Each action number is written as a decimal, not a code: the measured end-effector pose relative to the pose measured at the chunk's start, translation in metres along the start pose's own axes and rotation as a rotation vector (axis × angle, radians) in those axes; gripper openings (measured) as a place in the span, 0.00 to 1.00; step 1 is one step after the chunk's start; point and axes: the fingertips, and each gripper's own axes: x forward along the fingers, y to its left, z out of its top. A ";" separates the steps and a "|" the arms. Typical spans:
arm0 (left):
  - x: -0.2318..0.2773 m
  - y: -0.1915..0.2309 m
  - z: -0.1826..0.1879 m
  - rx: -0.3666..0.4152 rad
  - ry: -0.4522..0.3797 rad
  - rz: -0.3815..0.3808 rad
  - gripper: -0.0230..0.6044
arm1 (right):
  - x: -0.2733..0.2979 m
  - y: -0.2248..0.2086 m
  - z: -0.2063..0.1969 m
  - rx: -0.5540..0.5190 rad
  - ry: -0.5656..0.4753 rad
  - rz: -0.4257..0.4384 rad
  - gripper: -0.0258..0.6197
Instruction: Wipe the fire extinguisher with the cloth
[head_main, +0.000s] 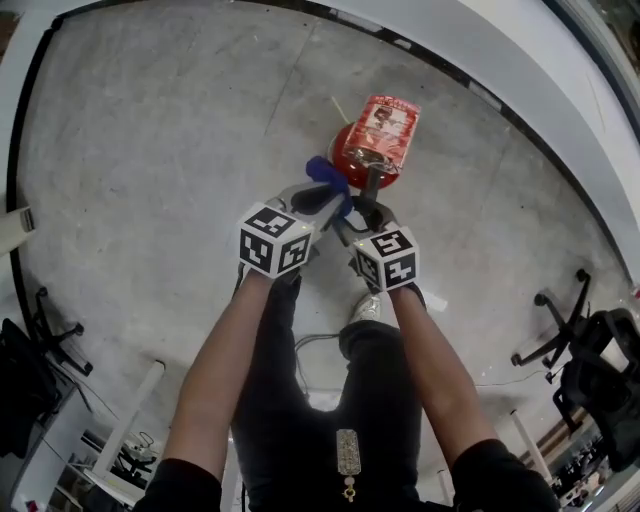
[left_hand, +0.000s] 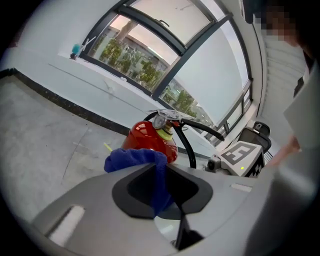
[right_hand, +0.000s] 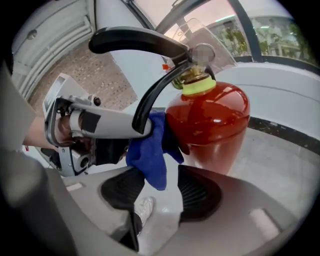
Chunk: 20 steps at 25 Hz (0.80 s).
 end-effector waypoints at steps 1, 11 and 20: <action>0.001 -0.003 -0.002 0.002 -0.005 -0.006 0.14 | 0.001 0.002 0.002 -0.028 -0.030 0.024 0.34; 0.013 -0.032 -0.020 0.261 0.060 -0.041 0.31 | -0.040 -0.041 0.009 -0.219 -0.176 0.010 0.07; 0.033 -0.035 -0.059 0.424 0.028 -0.011 0.36 | -0.068 -0.131 0.060 -0.240 -0.367 -0.198 0.07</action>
